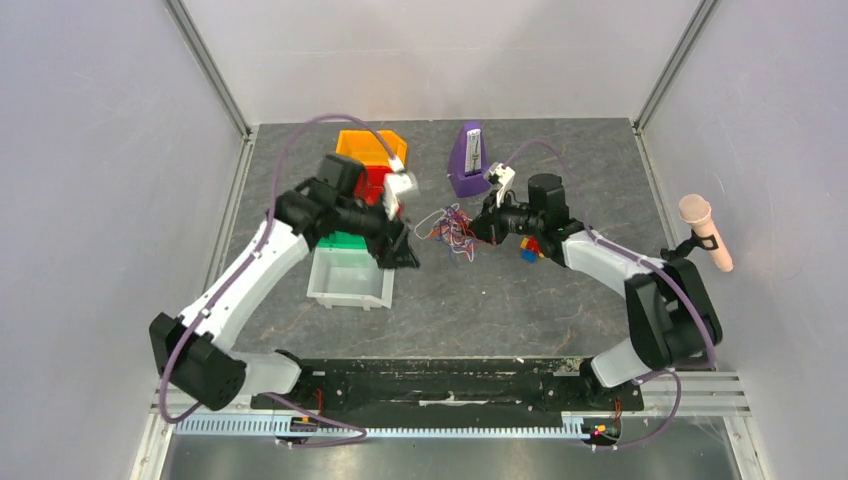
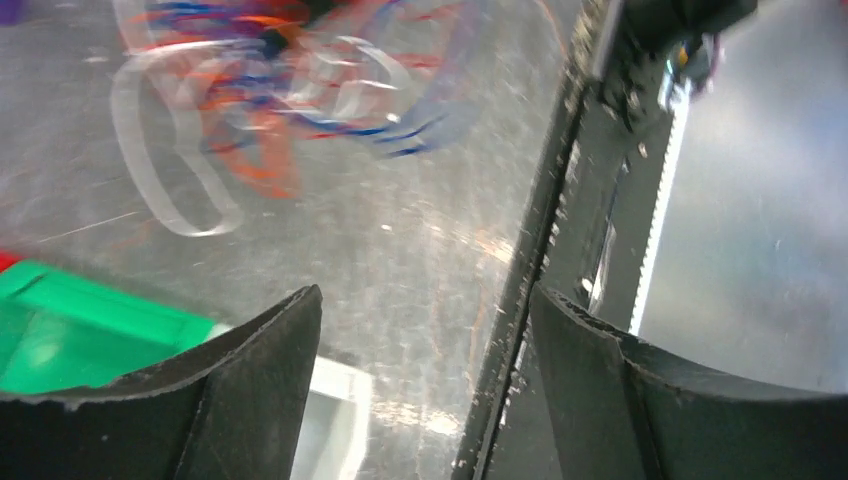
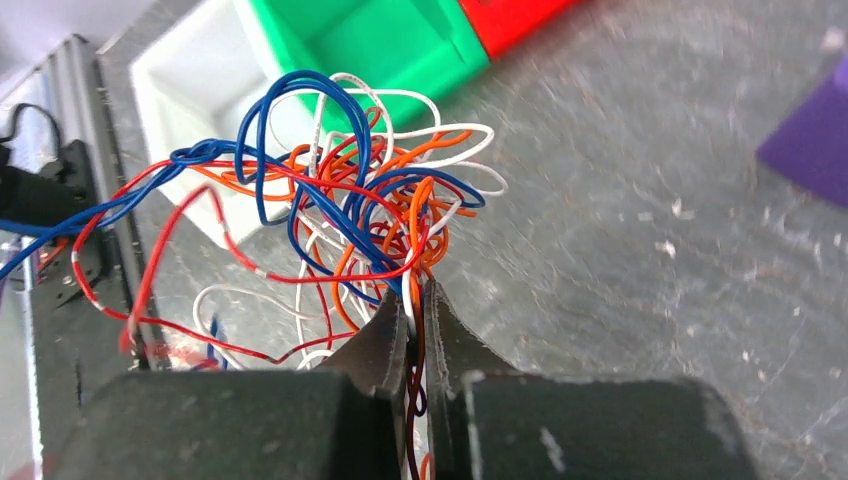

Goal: Untangle the cables

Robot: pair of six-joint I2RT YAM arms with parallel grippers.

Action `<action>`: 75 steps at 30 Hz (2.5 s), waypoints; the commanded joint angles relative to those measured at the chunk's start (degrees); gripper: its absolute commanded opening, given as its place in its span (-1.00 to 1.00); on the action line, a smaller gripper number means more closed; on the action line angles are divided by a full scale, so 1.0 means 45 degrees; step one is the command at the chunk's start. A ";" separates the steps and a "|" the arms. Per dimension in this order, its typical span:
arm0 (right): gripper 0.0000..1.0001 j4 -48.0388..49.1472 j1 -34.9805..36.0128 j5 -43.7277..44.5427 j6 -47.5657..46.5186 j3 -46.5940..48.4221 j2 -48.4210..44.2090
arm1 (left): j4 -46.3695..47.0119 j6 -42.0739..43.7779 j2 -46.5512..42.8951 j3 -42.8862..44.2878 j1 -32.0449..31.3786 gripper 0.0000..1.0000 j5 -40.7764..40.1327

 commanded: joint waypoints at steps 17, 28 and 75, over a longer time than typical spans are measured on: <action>-1.00 0.1122 0.0044 -0.3867 0.1478 0.0156 -0.2554 | 0.7413 -0.6279 0.2543 -0.0306 0.0459 0.68 0.1106; -1.00 -0.1185 -0.1789 -0.0636 0.0738 0.1061 -0.3404 | 0.5288 -0.5852 0.2048 -0.0629 0.1264 -0.95 -0.2058; -1.00 -0.5167 -0.1620 0.4221 -0.2096 0.1577 -0.3437 | 0.2511 -0.3294 0.0851 -0.0491 0.1389 -0.59 -0.0892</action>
